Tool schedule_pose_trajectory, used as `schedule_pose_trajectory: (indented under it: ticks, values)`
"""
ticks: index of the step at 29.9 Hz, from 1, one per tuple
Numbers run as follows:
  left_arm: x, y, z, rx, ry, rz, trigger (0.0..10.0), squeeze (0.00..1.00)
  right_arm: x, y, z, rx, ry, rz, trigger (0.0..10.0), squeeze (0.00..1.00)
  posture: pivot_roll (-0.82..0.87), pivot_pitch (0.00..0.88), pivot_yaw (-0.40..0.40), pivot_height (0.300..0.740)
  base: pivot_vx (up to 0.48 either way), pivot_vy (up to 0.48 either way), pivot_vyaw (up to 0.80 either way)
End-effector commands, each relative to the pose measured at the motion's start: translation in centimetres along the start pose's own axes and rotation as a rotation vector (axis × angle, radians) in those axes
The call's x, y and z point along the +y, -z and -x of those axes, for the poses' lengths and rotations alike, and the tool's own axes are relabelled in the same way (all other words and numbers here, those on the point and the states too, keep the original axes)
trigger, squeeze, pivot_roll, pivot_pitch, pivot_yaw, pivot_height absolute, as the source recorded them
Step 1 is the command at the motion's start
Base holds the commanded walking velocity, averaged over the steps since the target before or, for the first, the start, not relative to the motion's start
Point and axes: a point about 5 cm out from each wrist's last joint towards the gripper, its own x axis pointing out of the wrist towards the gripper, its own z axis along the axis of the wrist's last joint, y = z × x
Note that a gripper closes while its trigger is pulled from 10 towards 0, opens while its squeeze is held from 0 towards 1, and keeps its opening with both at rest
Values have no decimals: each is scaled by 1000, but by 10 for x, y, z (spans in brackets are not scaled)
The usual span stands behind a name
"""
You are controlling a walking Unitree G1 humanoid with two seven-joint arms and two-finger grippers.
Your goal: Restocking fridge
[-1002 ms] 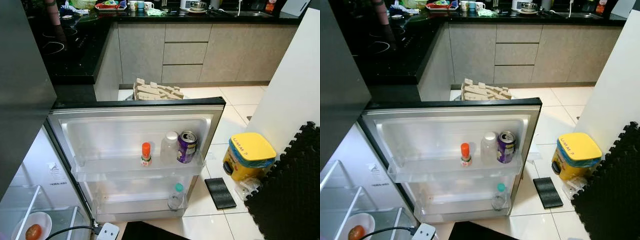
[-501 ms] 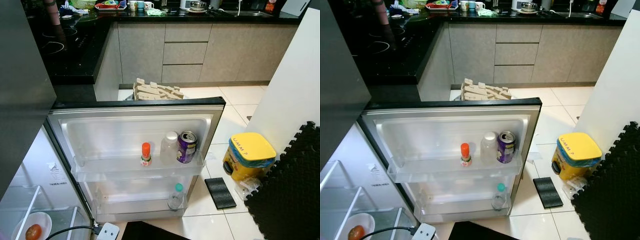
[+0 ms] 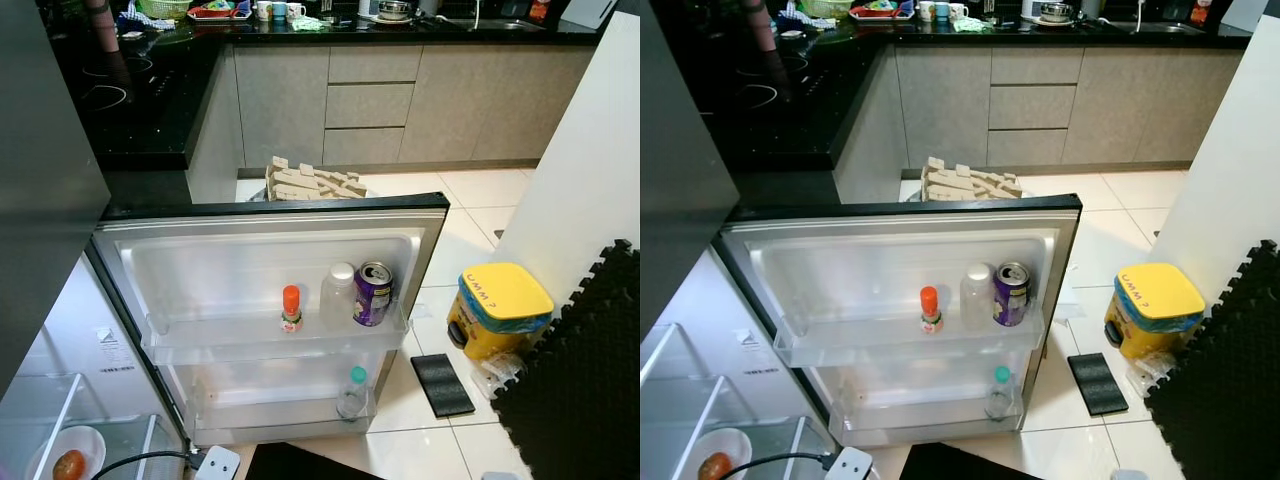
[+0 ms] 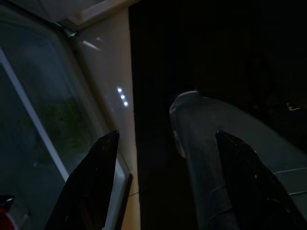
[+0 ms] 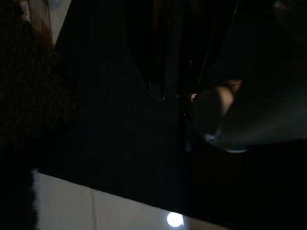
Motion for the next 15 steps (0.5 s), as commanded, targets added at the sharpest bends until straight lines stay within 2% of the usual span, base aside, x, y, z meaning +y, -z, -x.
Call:
schedule_pose_trajectory:
  ticks: [1,3,7,9,11,13,14,15]
  values:
    - [2,12,2,50,-8,-12,10000,0,0,-1,0,6,9,13,10000,0,50,0,-14,740,0,0,0]
    - [3,13,3,50,-12,-6,10000,0,0,0,0,14,12,43,10000,0,49,0,-17,740,0,0,0]
    - [3,7,1,25,-14,42,10000,0,-12,-4,1,21,29,80,10000,0,54,0,-27,740,0,0,0]
    - [4,6,1,20,-19,42,10000,0,-12,-5,0,21,31,86,10000,0,54,0,-27,740,0,0,0]
    - [3,6,1,9,-15,98,10000,0,-15,-4,1,29,25,100,10000,0,28,0,-12,740,0,0,0]
    - [3,6,1,9,-15,98,10000,0,-15,-4,1,29,25,100,10000,0,28,0,-12,740,0,0,0]
    - [3,7,2,6,-7,125,10000,0,-15,-6,1,26,23,86,10000,0,25,0,-6,740,0,0,0]
    - [2,8,2,0,5,188,10000,0,-15,-8,0,17,30,69,10000,0,25,0,-4,740,0,0,0]
